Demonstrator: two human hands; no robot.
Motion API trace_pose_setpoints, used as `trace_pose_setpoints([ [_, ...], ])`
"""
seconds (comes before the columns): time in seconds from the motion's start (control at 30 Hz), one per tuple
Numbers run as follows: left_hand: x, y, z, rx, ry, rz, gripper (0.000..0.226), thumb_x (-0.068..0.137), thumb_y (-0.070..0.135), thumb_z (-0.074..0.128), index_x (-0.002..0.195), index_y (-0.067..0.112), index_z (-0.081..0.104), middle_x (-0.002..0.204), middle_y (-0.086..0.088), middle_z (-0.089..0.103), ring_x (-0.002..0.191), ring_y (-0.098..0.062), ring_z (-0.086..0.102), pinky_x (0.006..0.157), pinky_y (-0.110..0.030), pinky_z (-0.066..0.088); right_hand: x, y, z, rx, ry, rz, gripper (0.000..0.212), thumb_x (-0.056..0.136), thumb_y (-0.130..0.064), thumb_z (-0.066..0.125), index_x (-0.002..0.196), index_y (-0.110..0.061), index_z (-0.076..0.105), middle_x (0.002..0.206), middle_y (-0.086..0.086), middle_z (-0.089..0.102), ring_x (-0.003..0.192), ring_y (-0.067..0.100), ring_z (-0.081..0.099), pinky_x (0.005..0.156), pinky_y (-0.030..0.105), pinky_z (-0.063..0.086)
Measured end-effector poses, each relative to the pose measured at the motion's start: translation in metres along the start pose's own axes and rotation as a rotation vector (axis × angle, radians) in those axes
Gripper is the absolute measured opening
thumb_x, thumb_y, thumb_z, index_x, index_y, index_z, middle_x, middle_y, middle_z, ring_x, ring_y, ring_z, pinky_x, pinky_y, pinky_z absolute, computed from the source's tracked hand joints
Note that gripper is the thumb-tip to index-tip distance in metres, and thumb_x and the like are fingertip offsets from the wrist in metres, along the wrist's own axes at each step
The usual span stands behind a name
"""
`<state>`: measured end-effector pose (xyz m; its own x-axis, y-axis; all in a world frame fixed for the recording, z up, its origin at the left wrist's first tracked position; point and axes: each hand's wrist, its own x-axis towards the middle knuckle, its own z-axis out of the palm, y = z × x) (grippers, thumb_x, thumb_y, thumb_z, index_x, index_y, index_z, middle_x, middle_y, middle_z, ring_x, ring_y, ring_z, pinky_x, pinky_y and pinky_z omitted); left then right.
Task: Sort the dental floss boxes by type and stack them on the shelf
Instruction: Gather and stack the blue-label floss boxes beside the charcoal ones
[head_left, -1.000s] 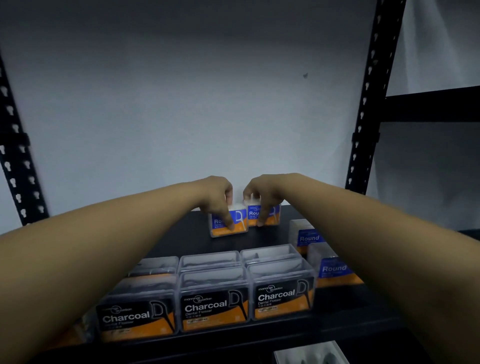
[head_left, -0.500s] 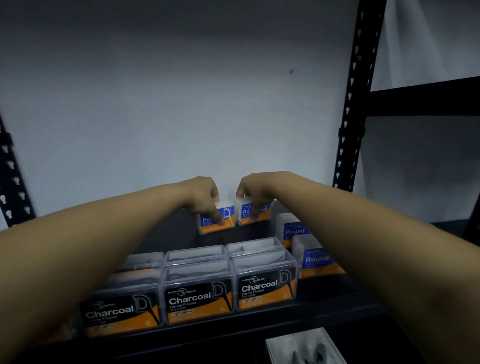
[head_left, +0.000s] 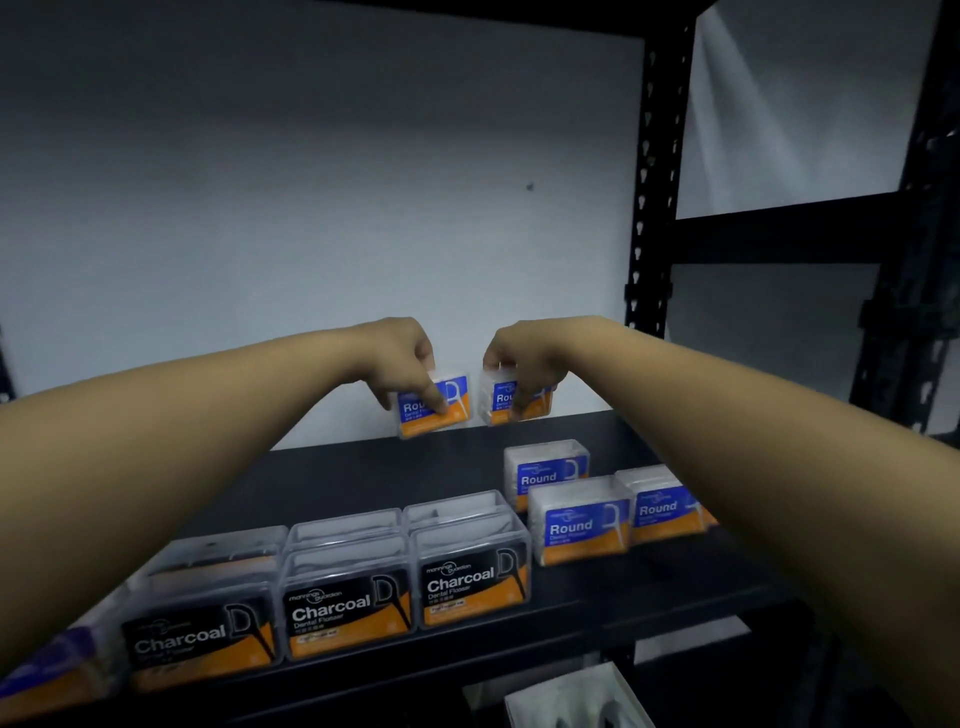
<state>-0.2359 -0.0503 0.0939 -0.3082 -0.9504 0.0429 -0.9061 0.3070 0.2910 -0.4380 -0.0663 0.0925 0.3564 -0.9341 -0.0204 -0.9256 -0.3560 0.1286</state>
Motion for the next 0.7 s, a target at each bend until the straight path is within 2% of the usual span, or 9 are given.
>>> trace_pose_setpoints([
  [0.3, 0.0, 0.068, 0.0, -0.053, 0.038, 0.077, 0.046, 0.069, 0.034, 0.092, 0.101, 0.007, 0.073, 0.097, -0.008, 0.075, 0.086, -0.022, 0.074, 0.075, -0.044, 0.065, -0.06, 0.043, -0.01, -0.054, -0.007, 0.096, 0.049, 0.08, -0.022, 0.087, 0.123, -0.021, 0.065, 0.116, 0.002, 0.07, 0.098, 0.024, 0.07, 0.088, 0.043, 0.062],
  [0.5, 0.009, 0.105, 0.017, -0.101, 0.11, 0.148, 0.046, 0.066, 0.036, 0.093, 0.098, 0.011, 0.072, 0.092, -0.004, 0.074, 0.081, -0.019, 0.074, 0.071, -0.042, 0.065, -0.087, 0.068, -0.005, -0.119, -0.028, 0.144, 0.045, 0.084, -0.022, 0.082, 0.125, -0.021, 0.062, 0.112, -0.001, 0.066, 0.095, 0.019, 0.064, 0.082, 0.033, 0.054],
  [0.6, 0.015, 0.121, 0.028, -0.113, 0.11, 0.175, 0.045, 0.068, 0.035, 0.092, 0.1, 0.012, 0.07, 0.093, -0.003, 0.073, 0.081, -0.018, 0.074, 0.071, -0.038, 0.065, -0.091, 0.083, 0.002, -0.124, -0.044, 0.174, 0.048, 0.085, -0.019, 0.081, 0.129, -0.018, 0.062, 0.12, 0.002, 0.067, 0.1, 0.021, 0.064, 0.09, 0.035, 0.055],
  [0.7, 0.021, 0.133, 0.04, -0.118, 0.101, 0.198, 0.045, 0.07, 0.035, 0.091, 0.102, 0.011, 0.07, 0.094, -0.003, 0.073, 0.079, -0.015, 0.073, 0.069, -0.034, 0.065, -0.097, 0.096, 0.009, -0.125, -0.058, 0.209, 0.05, 0.085, -0.016, 0.079, 0.131, -0.016, 0.061, 0.117, 0.003, 0.066, 0.101, 0.021, 0.063, 0.092, 0.037, 0.054],
])
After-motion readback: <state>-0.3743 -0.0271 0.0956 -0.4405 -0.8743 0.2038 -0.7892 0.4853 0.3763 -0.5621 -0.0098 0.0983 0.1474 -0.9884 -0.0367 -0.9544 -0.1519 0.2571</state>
